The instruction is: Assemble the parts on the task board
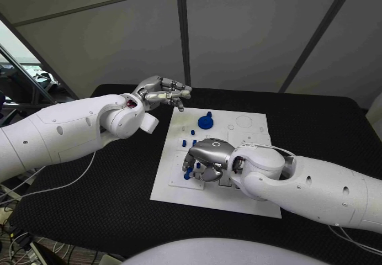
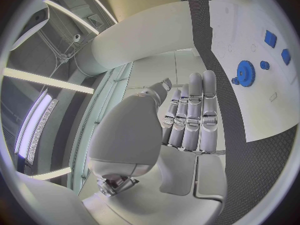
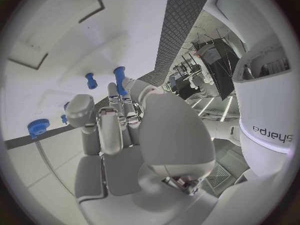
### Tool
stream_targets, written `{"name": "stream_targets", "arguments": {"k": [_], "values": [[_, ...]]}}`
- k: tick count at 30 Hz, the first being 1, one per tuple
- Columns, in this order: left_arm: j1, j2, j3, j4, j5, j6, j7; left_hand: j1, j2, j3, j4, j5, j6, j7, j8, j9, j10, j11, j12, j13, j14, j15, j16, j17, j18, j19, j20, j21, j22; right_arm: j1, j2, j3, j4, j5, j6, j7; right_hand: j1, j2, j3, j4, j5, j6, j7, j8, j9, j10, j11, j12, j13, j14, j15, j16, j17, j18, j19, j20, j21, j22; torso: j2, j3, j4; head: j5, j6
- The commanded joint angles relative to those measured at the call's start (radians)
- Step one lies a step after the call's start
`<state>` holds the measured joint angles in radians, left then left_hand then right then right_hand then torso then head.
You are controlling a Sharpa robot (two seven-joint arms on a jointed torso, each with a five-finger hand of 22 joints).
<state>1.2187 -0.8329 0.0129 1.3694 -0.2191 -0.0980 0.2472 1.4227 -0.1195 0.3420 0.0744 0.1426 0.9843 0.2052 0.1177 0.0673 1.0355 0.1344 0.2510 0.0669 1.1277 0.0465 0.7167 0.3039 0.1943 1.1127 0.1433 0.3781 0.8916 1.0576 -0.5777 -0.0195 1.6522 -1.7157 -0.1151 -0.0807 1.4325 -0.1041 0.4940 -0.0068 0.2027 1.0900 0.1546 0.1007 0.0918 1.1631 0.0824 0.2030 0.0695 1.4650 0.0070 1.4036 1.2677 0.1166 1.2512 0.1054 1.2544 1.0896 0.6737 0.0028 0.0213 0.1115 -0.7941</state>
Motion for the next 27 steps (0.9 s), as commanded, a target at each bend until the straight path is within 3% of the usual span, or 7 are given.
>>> {"name": "stream_targets", "arguments": {"k": [1, 6, 12, 14, 20, 23, 27], "values": [[0.002, 0.000, 0.001, 0.002, 0.005, 0.008, 0.002, 0.005, 0.005, -0.007, -0.001, -0.002, 0.003, 0.001, 0.004, 0.001, -0.006, -0.001, 0.005, 0.000, -0.001, 0.003, -0.004, -0.001, -0.012, -0.005, 0.001, -0.004, -0.001, 0.000, 0.004, 0.000, 0.002, -0.026, 0.010, -0.012, -0.020, -0.005, -0.011, 0.003, 0.008, 0.007, 0.002, -0.001, 0.001, 0.004, 0.001, -0.007, 0.001, 0.049, -0.004, 0.003, -0.002, -0.010, 0.001, 0.003, 0.001, -0.001, 0.000, -0.0002, 0.0000, 0.001, 0.000], [0.002, 0.000, 0.001, 0.002, 0.005, 0.007, 0.002, 0.005, 0.005, -0.007, -0.001, -0.002, 0.003, 0.001, 0.004, 0.001, -0.006, -0.001, 0.005, 0.000, -0.001, 0.003, -0.004, -0.001, -0.012, -0.005, 0.001, -0.004, -0.001, 0.000, 0.009, -0.001, 0.004, -0.026, 0.047, -0.011, -0.065, -0.030, -0.040, 0.020, 0.043, -0.009, 0.009, -0.013, -0.004, -0.033, 0.013, -0.037, -0.005, 0.048, 0.005, 0.002, -0.006, -0.008, -0.008, 0.010, -0.008, -0.013, 0.000, 0.0002, 0.0003, 0.002, -0.003], [0.002, -0.001, 0.001, 0.002, 0.005, 0.006, 0.002, 0.005, 0.005, -0.007, -0.001, -0.002, 0.003, 0.001, 0.004, 0.001, -0.006, -0.001, 0.005, 0.000, -0.001, 0.003, -0.004, -0.001, -0.012, -0.005, 0.001, -0.004, -0.001, 0.000, 0.011, -0.001, 0.005, -0.025, 0.047, -0.008, -0.097, -0.052, -0.072, 0.035, 0.031, -0.068, 0.012, -0.039, -0.018, -0.068, 0.021, -0.061, -0.006, 0.047, 0.014, 0.003, -0.006, -0.006, -0.014, 0.019, -0.017, -0.022, -0.001, 0.0005, -0.0007, 0.002, -0.003], [0.002, 0.000, 0.001, 0.002, 0.005, 0.006, 0.001, 0.005, 0.005, -0.007, -0.001, -0.002, 0.003, 0.001, 0.004, 0.001, -0.006, -0.001, 0.005, 0.000, -0.001, 0.003, -0.004, -0.001, -0.012, -0.005, 0.001, -0.004, -0.001, 0.000, 0.012, -0.003, 0.007, -0.024, 0.038, -0.005, -0.095, -0.052, -0.079, 0.033, 0.029, -0.111, 0.004, -0.040, -0.025, -0.072, 0.017, -0.063, -0.004, 0.048, 0.011, 0.006, -0.001, -0.006, -0.011, 0.019, -0.017, -0.020, -0.001, 0.0007, -0.0004, 0.001, -0.002], [0.002, 0.000, 0.001, 0.002, 0.005, 0.007, 0.000, 0.005, 0.006, -0.008, -0.002, -0.002, 0.002, 0.001, 0.003, 0.000, -0.007, -0.001, 0.005, 0.000, -0.001, 0.003, -0.005, -0.002, -0.012, -0.004, 0.001, -0.005, -0.002, 0.001, 0.012, -0.008, 0.009, -0.022, 0.001, -0.001, -0.096, -0.054, -0.092, 0.034, 0.027, -0.137, 0.007, -0.040, -0.026, -0.087, 0.020, -0.069, -0.005, 0.047, 0.012, 0.007, -0.002, -0.006, -0.011, 0.019, -0.019, -0.023, -0.001, 0.0003, 0.0005, -0.001, -0.001], [0.002, 0.000, 0.001, 0.002, 0.005, 0.007, -0.001, 0.005, 0.006, -0.008, -0.002, -0.002, 0.002, 0.001, 0.003, 0.000, -0.007, -0.001, 0.005, 0.000, -0.001, 0.003, -0.005, -0.002, -0.012, -0.004, 0.001, -0.005, -0.002, 0.001, 0.010, -0.009, 0.010, -0.018, -0.038, 0.007, -0.096, -0.056, -0.116, 0.032, 0.028, -0.172, 0.006, -0.039, -0.026, -0.133, 0.028, -0.082, -0.006, 0.041, 0.019, -0.004, -0.022, 0.002, -0.038, 0.024, -0.049, -0.062, -0.001, 0.0004, -0.0001, 0.000, -0.001], [0.002, 0.000, 0.001, 0.002, 0.005, 0.007, -0.001, 0.005, 0.005, -0.008, -0.002, -0.002, 0.001, 0.001, 0.003, 0.000, -0.008, 0.000, 0.005, 0.000, -0.001, 0.003, -0.005, -0.002, -0.012, -0.004, 0.001, -0.005, -0.002, 0.000, 0.005, -0.010, 0.014, -0.011, -0.087, 0.014, -0.098, -0.053, -0.134, 0.035, 0.031, -0.188, 0.006, -0.039, -0.025, -0.129, 0.026, -0.069, -0.002, 0.041, 0.018, -0.004, -0.022, 0.003, -0.042, 0.026, -0.054, -0.068, 0.000, 0.0009, -0.0003, 0.000, 0.000]]}}
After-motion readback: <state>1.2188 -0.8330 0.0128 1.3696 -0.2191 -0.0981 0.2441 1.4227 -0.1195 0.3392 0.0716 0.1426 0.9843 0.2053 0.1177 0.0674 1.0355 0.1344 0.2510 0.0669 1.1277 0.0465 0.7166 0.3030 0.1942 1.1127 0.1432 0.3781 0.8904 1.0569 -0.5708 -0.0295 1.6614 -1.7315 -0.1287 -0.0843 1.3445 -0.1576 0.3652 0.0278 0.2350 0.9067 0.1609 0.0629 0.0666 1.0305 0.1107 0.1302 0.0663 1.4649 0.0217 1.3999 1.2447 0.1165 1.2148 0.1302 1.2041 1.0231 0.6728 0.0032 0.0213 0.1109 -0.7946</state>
